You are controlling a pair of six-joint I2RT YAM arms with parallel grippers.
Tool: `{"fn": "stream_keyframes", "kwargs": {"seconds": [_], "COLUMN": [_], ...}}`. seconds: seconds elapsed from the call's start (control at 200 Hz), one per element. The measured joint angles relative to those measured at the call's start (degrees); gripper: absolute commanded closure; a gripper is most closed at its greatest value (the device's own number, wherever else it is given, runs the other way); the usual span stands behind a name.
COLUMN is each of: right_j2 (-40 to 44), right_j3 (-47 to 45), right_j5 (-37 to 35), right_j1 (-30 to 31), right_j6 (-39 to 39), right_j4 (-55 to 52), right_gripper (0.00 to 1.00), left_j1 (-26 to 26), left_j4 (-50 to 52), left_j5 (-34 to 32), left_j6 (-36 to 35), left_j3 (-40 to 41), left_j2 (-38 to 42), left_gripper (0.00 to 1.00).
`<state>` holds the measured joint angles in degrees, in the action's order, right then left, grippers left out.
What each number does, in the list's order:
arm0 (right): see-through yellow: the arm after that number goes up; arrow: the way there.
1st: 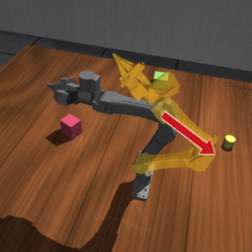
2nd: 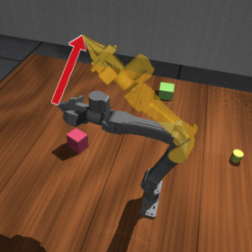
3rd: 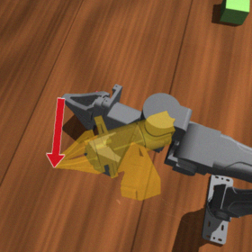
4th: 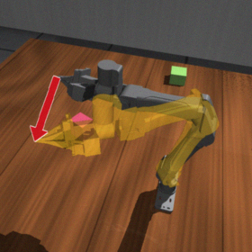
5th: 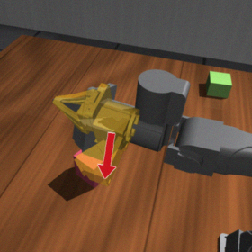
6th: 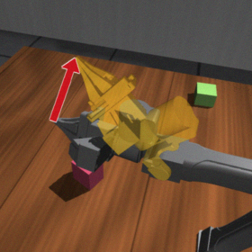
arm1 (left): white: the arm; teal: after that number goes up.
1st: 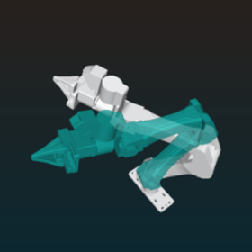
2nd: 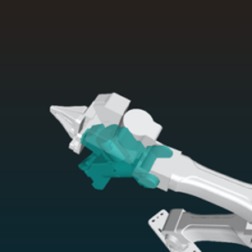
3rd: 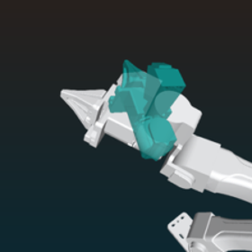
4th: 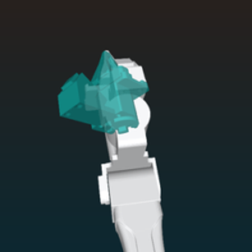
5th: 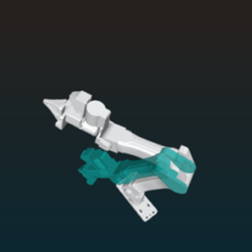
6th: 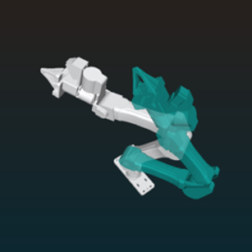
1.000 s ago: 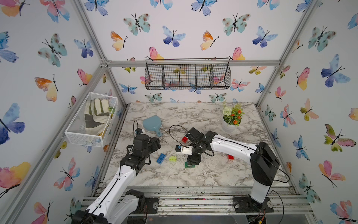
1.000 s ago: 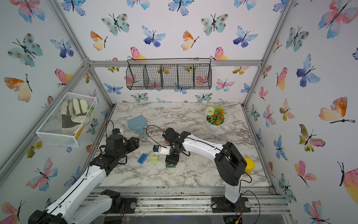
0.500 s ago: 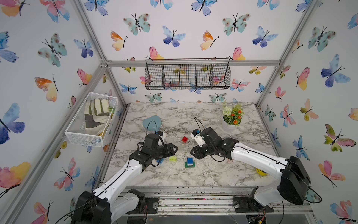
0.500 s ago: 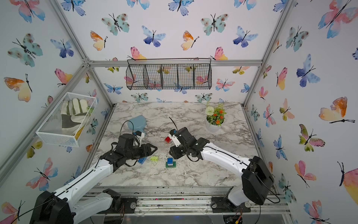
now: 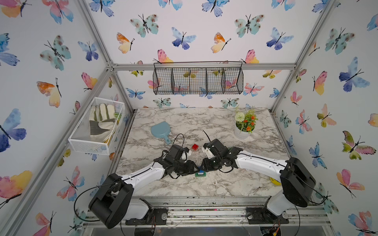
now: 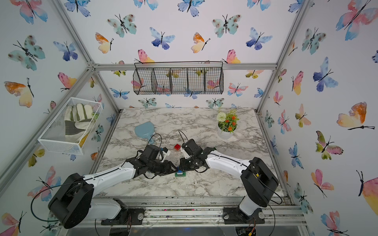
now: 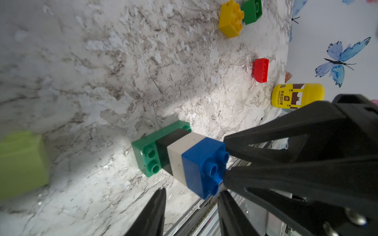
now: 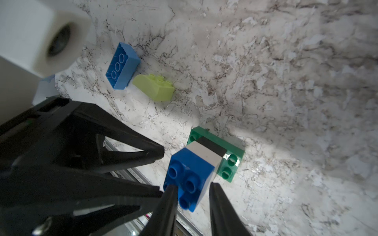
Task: Assemble the number 1 with lego
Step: Assemble the lego brick with the lego brick.
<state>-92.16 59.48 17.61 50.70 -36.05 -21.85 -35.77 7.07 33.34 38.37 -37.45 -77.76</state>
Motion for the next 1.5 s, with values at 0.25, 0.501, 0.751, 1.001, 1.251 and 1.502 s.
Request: {"fn": "stream_keyframes", "kwargs": {"seconds": [0.25,0.501,0.751,1.001,1.251,1.502], "right_j2": [-0.63,-0.85,-0.94,0.22,2.49,2.49], "right_j3": [-0.15,-0.09,0.09,1.14,3.78,9.73], "right_j5": [0.15,0.57,0.74,-0.5,-0.28,-1.95], "right_j1": [-0.48,-0.52,-0.85,-2.56,-4.72,-5.03], "right_j6": [-0.79,-0.79,-0.61,0.13,1.88,14.4], "right_j4": [0.07,0.09,-0.17,-2.08,-1.75,-3.69], "right_gripper": [0.72,0.75,0.64,0.5,0.49,0.46], "left_j1": [0.04,0.09,0.2,0.15,0.5,6.64], "left_j4": [-0.57,-0.48,-0.33,4.2,7.89,14.36], "left_j5": [0.76,1.18,1.46,-0.81,-3.72,-16.06], "left_j6": [-0.28,-1.11,-2.01,-2.99,-4.24,-2.32], "left_j3": [-2.05,-2.29,-2.47,-5.77,-10.21,-7.89], "left_j2": [-2.95,-3.43,-3.65,-3.45,1.07,7.5], "left_gripper": [0.62,0.68,0.59,0.38,0.33,0.32]}}
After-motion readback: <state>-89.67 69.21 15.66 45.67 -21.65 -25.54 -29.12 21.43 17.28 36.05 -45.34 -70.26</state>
